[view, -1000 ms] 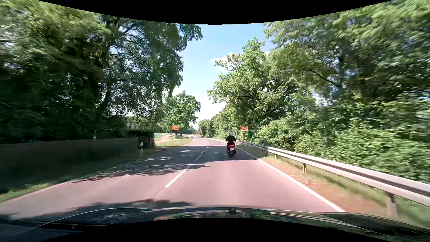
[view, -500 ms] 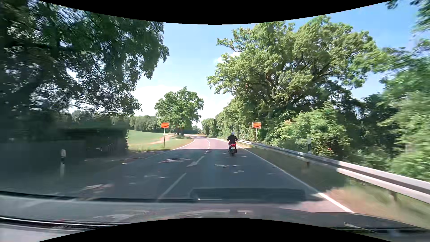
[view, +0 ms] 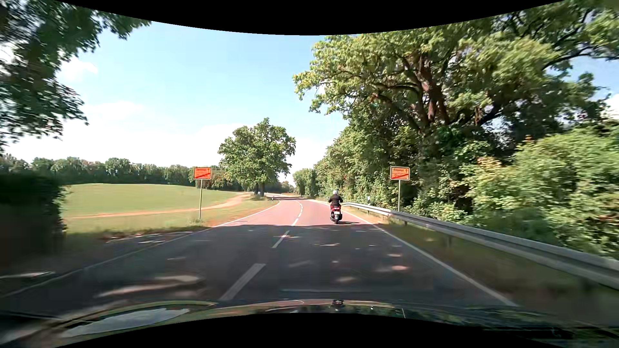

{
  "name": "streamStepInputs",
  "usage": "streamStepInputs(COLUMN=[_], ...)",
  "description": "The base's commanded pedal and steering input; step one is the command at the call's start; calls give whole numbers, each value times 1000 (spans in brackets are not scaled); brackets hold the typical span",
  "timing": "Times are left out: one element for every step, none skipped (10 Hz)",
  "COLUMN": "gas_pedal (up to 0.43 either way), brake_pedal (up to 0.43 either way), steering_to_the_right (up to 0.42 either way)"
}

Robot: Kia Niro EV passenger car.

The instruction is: Follow the waypoints while adhering to traffic rules and regulations

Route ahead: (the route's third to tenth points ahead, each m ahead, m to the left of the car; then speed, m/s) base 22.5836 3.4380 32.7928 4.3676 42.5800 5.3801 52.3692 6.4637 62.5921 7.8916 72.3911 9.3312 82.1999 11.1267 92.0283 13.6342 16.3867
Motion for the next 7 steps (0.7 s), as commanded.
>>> streamStepInputs(gas_pedal=[280,280,280,280,280,280,280], brake_pedal=[6,6,6,6,6,6,6], steering_to_the_right=[-6,-6,-6,-6,-6,-6,-6])
